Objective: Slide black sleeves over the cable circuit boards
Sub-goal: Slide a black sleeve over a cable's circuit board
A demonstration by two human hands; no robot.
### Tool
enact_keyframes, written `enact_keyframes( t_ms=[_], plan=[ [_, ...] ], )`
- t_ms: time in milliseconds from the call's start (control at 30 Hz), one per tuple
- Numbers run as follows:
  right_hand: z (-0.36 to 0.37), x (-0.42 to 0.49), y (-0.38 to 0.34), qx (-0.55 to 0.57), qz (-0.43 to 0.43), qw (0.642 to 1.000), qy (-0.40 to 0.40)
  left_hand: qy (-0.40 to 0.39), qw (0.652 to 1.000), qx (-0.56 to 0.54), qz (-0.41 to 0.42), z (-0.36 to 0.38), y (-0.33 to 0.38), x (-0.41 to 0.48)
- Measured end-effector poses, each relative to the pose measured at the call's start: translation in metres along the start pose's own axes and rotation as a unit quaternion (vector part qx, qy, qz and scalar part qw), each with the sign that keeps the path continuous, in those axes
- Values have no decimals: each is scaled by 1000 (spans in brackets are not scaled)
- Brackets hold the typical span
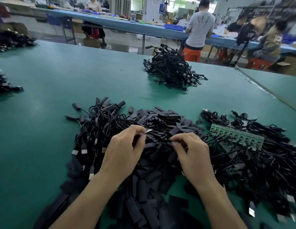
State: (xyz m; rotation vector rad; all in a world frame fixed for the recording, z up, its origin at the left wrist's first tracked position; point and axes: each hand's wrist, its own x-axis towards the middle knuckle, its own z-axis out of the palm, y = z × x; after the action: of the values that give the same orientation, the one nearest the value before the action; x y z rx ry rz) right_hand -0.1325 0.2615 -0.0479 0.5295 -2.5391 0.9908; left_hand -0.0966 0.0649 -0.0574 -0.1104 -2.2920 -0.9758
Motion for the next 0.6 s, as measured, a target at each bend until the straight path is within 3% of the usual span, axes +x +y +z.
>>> enact_keyframes(
  t_ms=[133, 400, 500, 600],
  plan=[
    [0, -5, -7, 83, -25, 994, 65, 9, 1000, -5, 22, -2, 2, -3],
    [-4, -7, -4, -61, -38, 990, -123, 17, 1000, -9, 20, -4, -1, -6],
    [-9, -7, 1, -25, -32, 985, -165, 18, 1000, -21, 10, -4, -5, -5],
    [-11, -7, 2, 64, -10, 989, -132, 22, 999, -46, -6, -3, -8, -5]
  ],
)
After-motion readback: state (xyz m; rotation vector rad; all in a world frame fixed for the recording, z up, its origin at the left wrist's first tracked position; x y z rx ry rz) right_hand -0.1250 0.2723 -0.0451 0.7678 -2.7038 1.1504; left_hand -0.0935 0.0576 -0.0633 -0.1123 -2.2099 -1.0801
